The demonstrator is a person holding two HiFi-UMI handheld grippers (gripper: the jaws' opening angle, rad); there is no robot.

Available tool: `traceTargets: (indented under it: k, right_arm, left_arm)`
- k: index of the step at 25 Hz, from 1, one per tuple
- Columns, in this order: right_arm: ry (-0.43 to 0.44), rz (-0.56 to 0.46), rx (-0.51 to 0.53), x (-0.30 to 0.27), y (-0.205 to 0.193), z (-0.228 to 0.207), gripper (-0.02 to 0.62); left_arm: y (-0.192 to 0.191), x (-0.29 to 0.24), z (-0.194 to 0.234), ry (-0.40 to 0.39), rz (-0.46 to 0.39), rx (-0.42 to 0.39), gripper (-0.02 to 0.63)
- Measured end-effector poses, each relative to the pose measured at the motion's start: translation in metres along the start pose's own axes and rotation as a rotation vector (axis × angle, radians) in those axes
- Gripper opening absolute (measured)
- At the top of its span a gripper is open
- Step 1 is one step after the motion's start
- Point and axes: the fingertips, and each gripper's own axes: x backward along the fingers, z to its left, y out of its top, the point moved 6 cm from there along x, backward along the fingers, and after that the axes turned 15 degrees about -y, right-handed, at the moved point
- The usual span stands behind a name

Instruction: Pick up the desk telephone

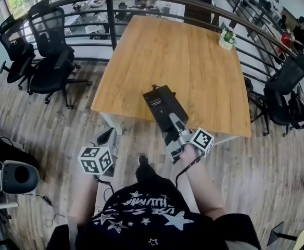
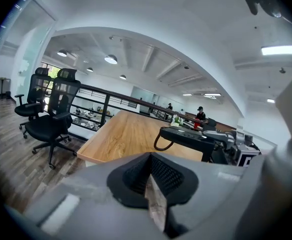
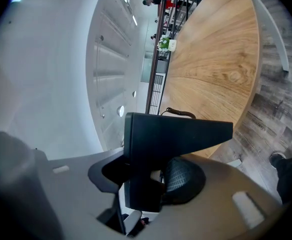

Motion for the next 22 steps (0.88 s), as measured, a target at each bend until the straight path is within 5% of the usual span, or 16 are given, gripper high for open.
traceTargets:
  k: [13,22]
  right_arm:
    - [-0.034,-0.067,-0.015,0.106,-0.03,-0.026,0.181]
    - [-0.042,-0.083,0.013,0.127,-0.029,-0.031,0.181]
  left_arm:
    - [-0.031,0.02,-0.068,-0.11,0.019,-0.025,0.002]
    - [-0.043,0.017,-0.081,-0.128,0.019,-0.007,0.002]
